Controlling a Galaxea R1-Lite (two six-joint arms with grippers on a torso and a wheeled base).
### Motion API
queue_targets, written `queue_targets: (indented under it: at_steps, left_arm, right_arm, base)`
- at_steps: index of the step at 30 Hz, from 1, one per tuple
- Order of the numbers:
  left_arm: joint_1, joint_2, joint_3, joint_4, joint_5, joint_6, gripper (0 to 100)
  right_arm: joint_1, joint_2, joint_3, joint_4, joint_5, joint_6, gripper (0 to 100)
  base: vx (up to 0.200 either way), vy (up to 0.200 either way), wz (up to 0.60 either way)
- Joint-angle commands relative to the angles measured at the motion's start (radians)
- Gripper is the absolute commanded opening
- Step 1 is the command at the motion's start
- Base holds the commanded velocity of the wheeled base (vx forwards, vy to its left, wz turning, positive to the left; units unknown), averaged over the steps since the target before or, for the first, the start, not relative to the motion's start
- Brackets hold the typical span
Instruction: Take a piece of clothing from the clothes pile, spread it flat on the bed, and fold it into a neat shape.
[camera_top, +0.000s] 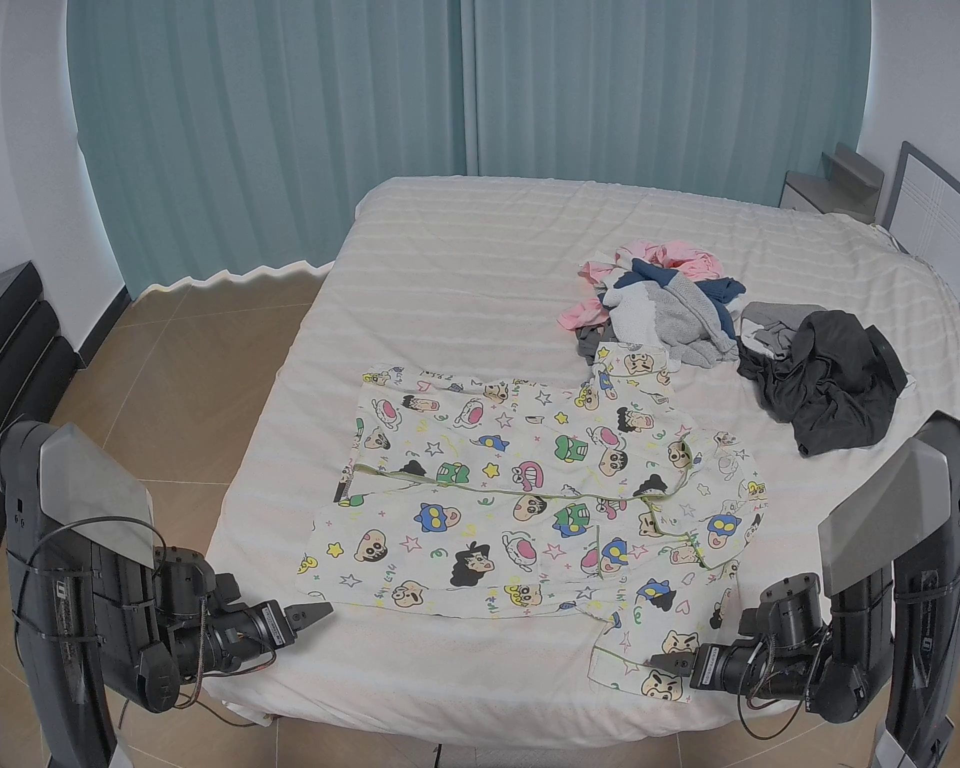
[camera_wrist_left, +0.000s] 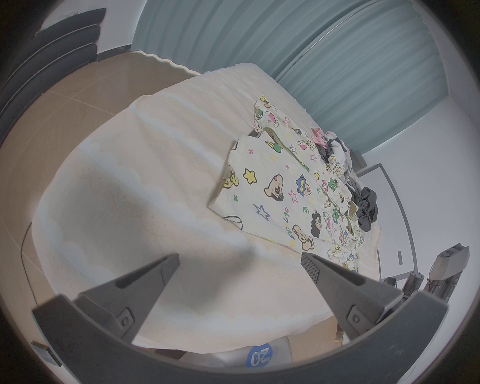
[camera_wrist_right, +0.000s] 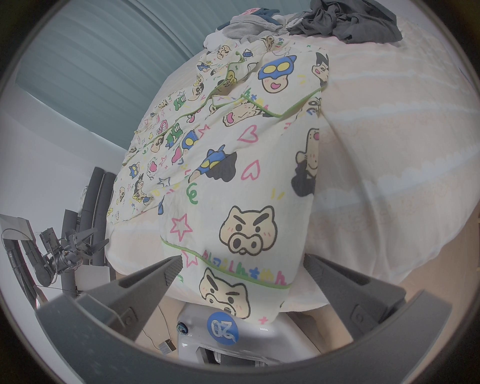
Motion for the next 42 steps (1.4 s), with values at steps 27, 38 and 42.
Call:
queue_targets:
  at_steps: [27,38,42]
  left_arm:
    - [0.000,0.007,-0.014,-0.018,0.008,0.001,100]
    - [0.000,0.006,-0.013,-0.018,0.008,0.001,100]
    - [0.000,0.006,-0.013,-0.018,0.008,0.001,100]
  right_arm:
    - [0.041,0.022,-0.016,-0.013,-0.008,0.114,0]
    - [-0.018,-0.065,0.018,0.057,-0.022,0.088,0]
    - [-0.040,-0.168,0.018,0.201,-0.014,0.053,0]
  base:
    - [0.000,0.000,0.00]
    - [0.000,0.000,0.00]
    - [0.000,0.000,0.00]
